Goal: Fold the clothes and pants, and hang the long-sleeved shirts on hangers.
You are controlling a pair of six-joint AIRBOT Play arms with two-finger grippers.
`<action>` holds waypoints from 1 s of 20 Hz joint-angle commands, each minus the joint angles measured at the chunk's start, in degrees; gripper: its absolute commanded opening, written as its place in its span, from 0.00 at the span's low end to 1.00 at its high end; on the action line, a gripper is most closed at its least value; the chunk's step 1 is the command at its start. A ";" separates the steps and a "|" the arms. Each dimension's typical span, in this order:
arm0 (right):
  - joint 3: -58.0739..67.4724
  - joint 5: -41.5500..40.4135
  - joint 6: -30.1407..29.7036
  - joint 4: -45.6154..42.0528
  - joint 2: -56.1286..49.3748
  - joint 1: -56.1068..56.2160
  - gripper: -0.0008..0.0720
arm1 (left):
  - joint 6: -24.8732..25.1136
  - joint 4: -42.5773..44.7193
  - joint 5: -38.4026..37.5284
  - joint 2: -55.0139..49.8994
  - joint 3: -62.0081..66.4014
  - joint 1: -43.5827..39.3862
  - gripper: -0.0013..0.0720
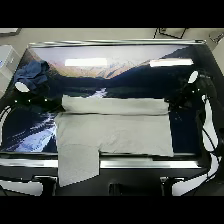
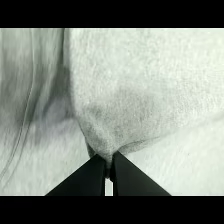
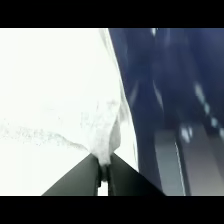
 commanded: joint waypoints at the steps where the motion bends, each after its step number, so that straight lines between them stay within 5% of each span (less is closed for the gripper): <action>1: -1.27 5.86 -2.64 -0.81 -0.15 -0.07 0.08 | -0.63 2.67 -4.63 0.15 -0.57 0.28 0.05; 12: -6.71 6.14 -2.05 -1.31 -0.22 0.00 0.08 | -2.03 5.18 -5.86 -0.04 -6.99 0.35 0.06; 13: -6.78 6.19 -1.88 -1.01 -0.17 0.00 0.14 | -2.43 5.18 -5.97 0.07 -6.51 0.55 0.06; 14: -6.62 6.38 -2.01 -0.61 0.35 -0.02 0.36 | -2.38 4.98 -6.91 0.20 -5.31 1.01 0.17; 15: -5.77 7.06 -2.93 -0.81 1.14 -0.15 0.57 | -2.38 5.01 -8.76 0.39 -3.02 1.90 0.39; 16: -4.20 8.28 -4.28 -0.87 2.32 -0.87 0.67 | -2.36 5.03 -10.86 0.74 -0.26 2.99 0.57; 19: -1.07 10.25 -3.48 -0.74 7.54 -6.71 0.71 | -2.38 5.22 -17.42 3.41 8.02 7.85 0.65; 20: -1.16 12.48 -3.15 -0.72 9.40 -9.46 0.71 | -2.36 5.49 -19.63 4.83 8.66 9.40 0.78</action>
